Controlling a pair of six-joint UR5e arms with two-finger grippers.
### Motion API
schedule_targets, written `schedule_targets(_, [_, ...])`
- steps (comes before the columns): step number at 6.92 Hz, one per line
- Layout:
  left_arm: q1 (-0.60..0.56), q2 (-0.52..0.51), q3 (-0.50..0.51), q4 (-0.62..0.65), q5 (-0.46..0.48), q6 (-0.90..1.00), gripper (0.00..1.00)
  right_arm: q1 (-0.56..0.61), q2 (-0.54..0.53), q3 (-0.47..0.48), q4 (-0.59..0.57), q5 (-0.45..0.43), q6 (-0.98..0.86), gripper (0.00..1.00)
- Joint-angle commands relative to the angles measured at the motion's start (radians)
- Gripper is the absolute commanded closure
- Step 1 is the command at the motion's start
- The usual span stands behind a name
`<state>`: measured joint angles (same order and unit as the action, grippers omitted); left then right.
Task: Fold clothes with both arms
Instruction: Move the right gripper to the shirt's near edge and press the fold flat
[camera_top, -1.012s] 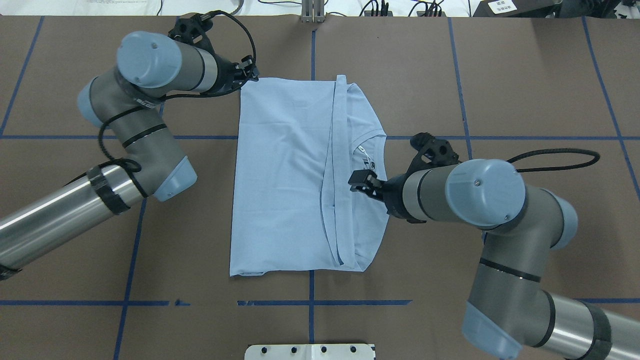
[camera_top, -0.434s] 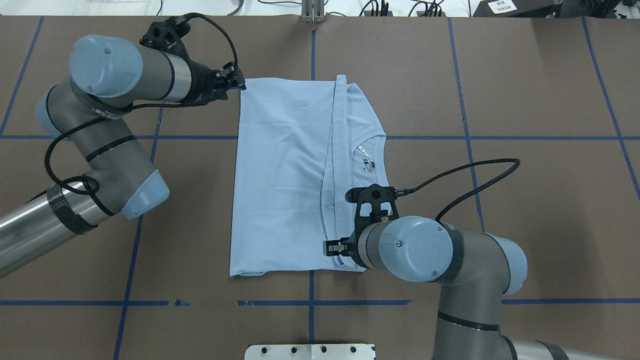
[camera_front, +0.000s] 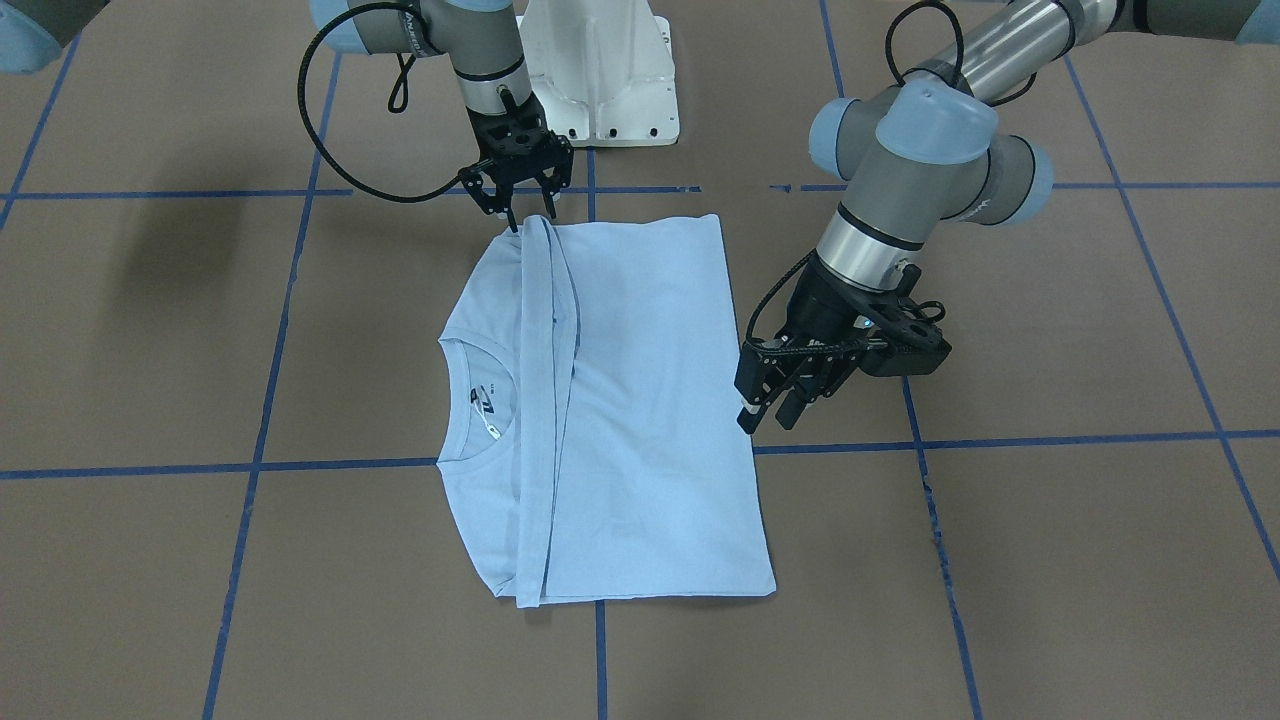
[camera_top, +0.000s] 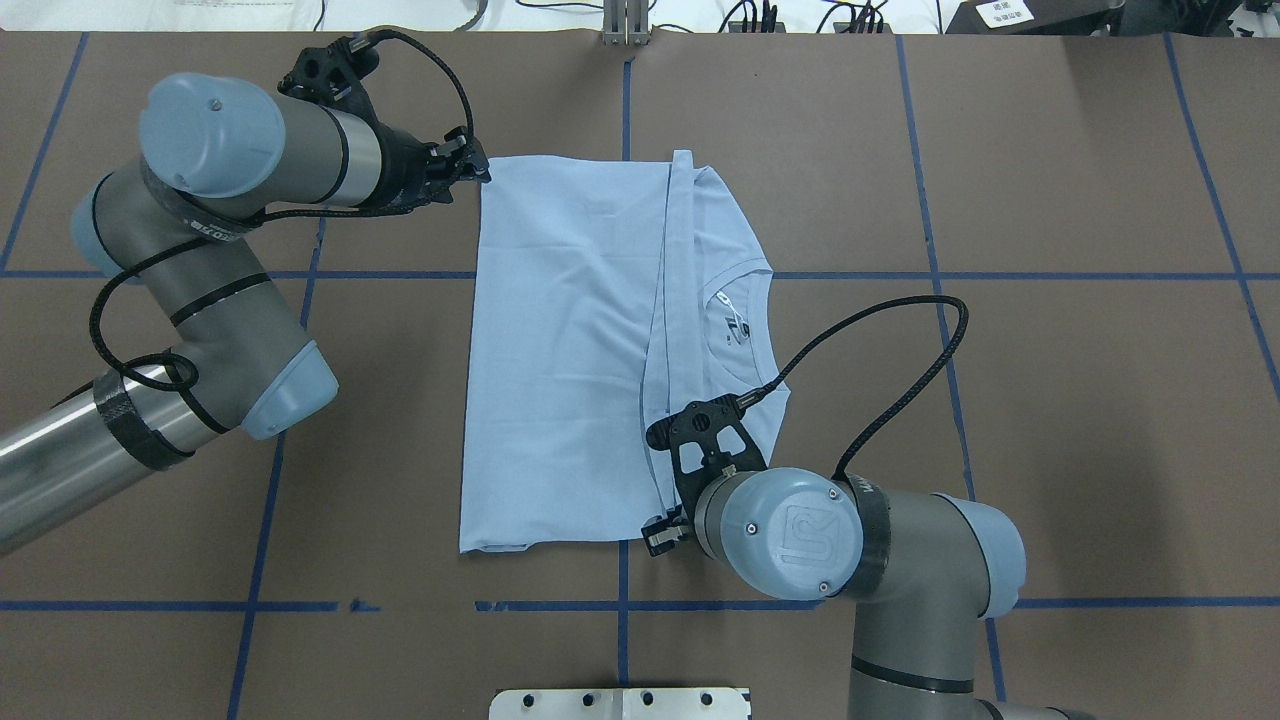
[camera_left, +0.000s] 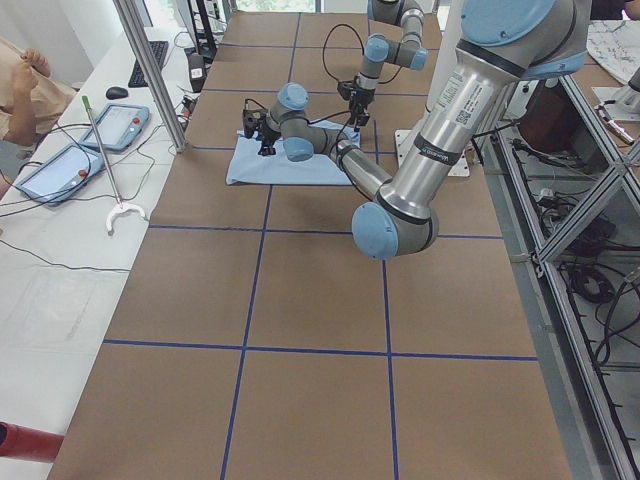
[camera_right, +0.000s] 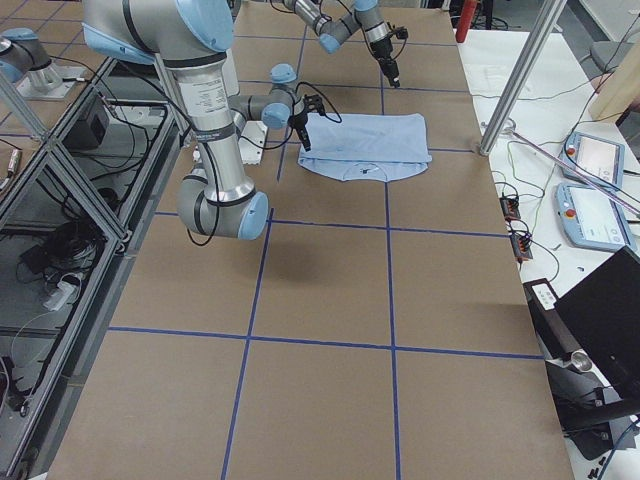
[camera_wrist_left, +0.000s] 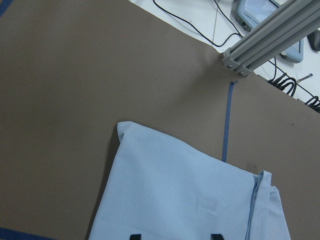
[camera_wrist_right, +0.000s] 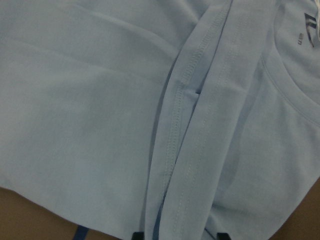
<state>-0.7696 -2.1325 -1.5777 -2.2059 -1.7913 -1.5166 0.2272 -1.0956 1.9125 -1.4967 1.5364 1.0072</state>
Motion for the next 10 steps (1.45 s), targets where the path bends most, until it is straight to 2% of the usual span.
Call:
schedule_targets(1, [0.006, 0.002, 0.005, 0.0, 0.0, -0.033, 0.43, -0.006, 0.005, -0.009, -0.004, -0.016, -0.059, 0.45])
schedule_targets(4, [0.007, 0.003, 0.012, -0.002, 0.0, -0.033, 0.43, -0.028, 0.005, -0.03, 0.001, -0.019, -0.059, 0.47])
schedule_targets(5, [0.007, 0.002, 0.012, -0.003, 0.0, -0.033, 0.43, -0.028, 0.008, -0.032, 0.001, -0.018, -0.059, 0.58])
schedule_targets(6, [0.007, 0.002, 0.012, -0.003, 0.0, -0.033, 0.43, -0.028, 0.006, -0.032, 0.001, -0.016, -0.059, 0.89])
schedule_targets(7, [0.007, 0.002, 0.012, -0.003, 0.0, -0.033, 0.43, -0.028, 0.006, -0.029, 0.001, -0.01, -0.059, 1.0])
schedule_targets(8, [0.007, 0.002, 0.012, -0.003, 0.0, -0.033, 0.43, -0.025, 0.006, -0.026, 0.001, -0.007, -0.061, 1.0])
schedule_targets(10, [0.007, 0.002, 0.008, -0.003, 0.0, -0.033, 0.43, 0.029, -0.019, -0.004, 0.009, 0.077, -0.114, 1.0])
